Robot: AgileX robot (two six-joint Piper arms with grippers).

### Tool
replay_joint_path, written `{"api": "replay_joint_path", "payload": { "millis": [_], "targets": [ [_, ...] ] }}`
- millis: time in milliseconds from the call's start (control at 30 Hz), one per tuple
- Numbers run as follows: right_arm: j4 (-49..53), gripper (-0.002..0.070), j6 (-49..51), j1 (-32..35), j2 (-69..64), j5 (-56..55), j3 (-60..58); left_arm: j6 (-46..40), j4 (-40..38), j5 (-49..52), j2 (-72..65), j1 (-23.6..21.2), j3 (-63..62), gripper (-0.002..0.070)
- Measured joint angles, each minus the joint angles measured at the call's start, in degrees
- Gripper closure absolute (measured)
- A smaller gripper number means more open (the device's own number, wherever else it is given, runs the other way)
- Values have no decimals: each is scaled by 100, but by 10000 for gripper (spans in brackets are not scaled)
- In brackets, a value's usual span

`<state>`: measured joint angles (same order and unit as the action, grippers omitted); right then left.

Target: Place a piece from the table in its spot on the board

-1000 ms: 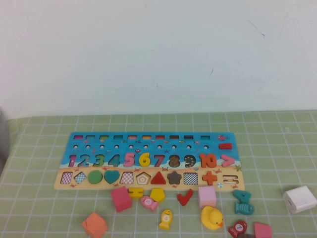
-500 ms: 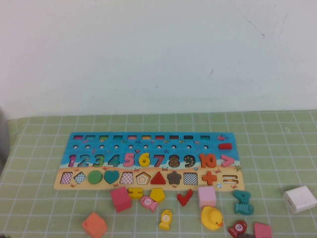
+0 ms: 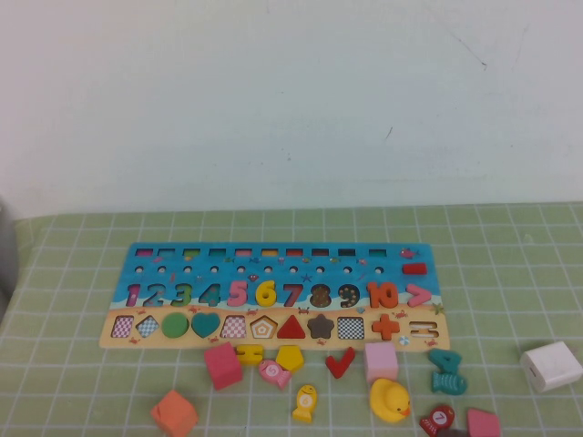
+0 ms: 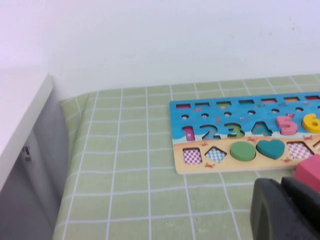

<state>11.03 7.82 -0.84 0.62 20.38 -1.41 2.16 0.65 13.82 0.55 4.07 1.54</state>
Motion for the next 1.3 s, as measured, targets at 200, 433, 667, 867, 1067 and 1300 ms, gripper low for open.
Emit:
{"api": "replay_joint_path", "payload": {
  "millis": [200, 433, 667, 867, 1067, 1300],
  "targets": [
    [0, 678, 0, 0, 0, 0, 0, 0, -10, 387, 0, -28, 0, 675],
    [0, 678, 0, 0, 0, 0, 0, 0, -21, 397, 0, -28, -10, 676],
    [0, 678, 0, 0, 0, 0, 0, 0, -21, 397, 0, -28, -10, 676],
    [0, 678, 0, 0, 0, 0, 0, 0, -105, 397, 0, -28, -10, 675],
    [0, 678, 0, 0, 0, 0, 0, -28, -112, 397, 0, -28, -10, 676],
    [0, 678, 0, 0, 0, 0, 0, -28, -112, 397, 0, -28, -10, 676]
  ]
}}
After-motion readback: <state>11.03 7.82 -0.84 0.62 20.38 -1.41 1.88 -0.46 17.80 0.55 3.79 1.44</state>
